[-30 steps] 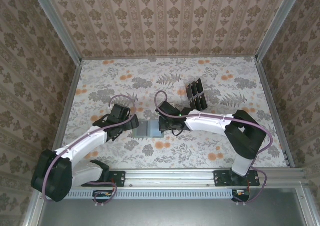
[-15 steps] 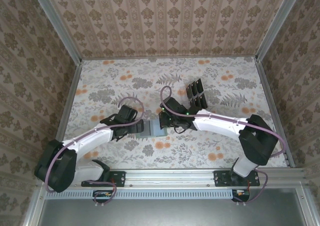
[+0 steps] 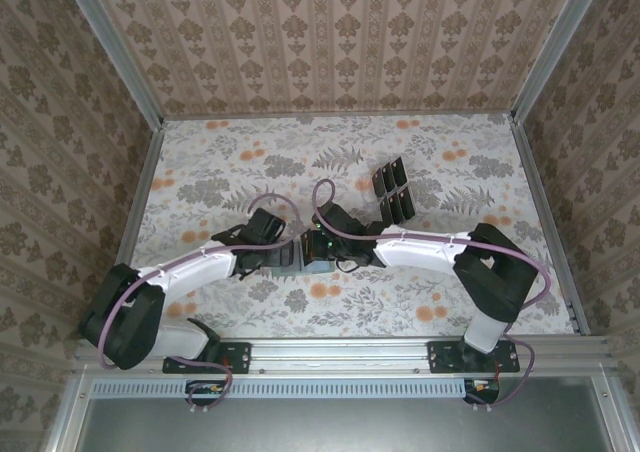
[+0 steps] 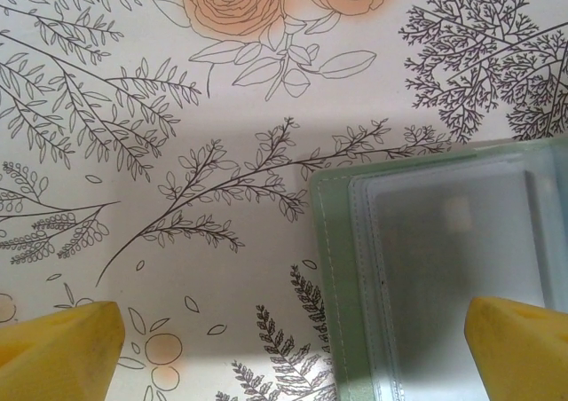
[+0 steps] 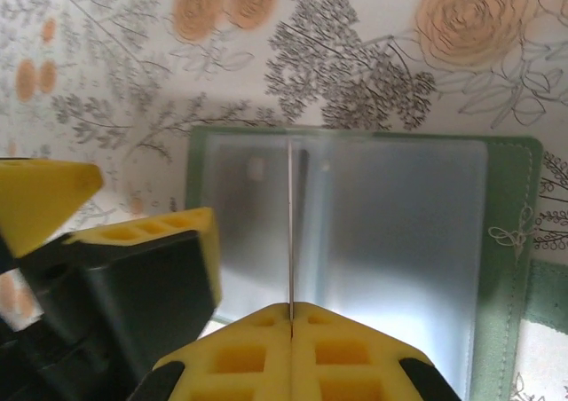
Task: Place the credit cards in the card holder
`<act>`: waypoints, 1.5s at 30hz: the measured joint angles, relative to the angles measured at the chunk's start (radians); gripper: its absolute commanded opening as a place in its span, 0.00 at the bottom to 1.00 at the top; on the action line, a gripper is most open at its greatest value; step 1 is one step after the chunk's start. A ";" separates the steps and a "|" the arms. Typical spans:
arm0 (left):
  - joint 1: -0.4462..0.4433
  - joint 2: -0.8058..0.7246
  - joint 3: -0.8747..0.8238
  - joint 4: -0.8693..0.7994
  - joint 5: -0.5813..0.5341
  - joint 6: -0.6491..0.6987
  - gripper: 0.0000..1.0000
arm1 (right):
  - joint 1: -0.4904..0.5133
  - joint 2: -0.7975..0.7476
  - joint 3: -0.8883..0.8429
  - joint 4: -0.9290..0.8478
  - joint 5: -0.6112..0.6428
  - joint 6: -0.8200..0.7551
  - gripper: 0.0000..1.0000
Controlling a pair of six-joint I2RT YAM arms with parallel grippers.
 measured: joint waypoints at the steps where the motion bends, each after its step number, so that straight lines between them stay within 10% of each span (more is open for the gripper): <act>1: -0.002 0.000 0.002 0.000 -0.002 0.000 1.00 | 0.000 0.005 -0.011 0.007 0.000 0.003 0.00; 45: -0.046 0.037 -0.010 -0.062 -0.099 -0.091 1.00 | -0.069 0.001 -0.235 0.355 -0.091 0.075 0.00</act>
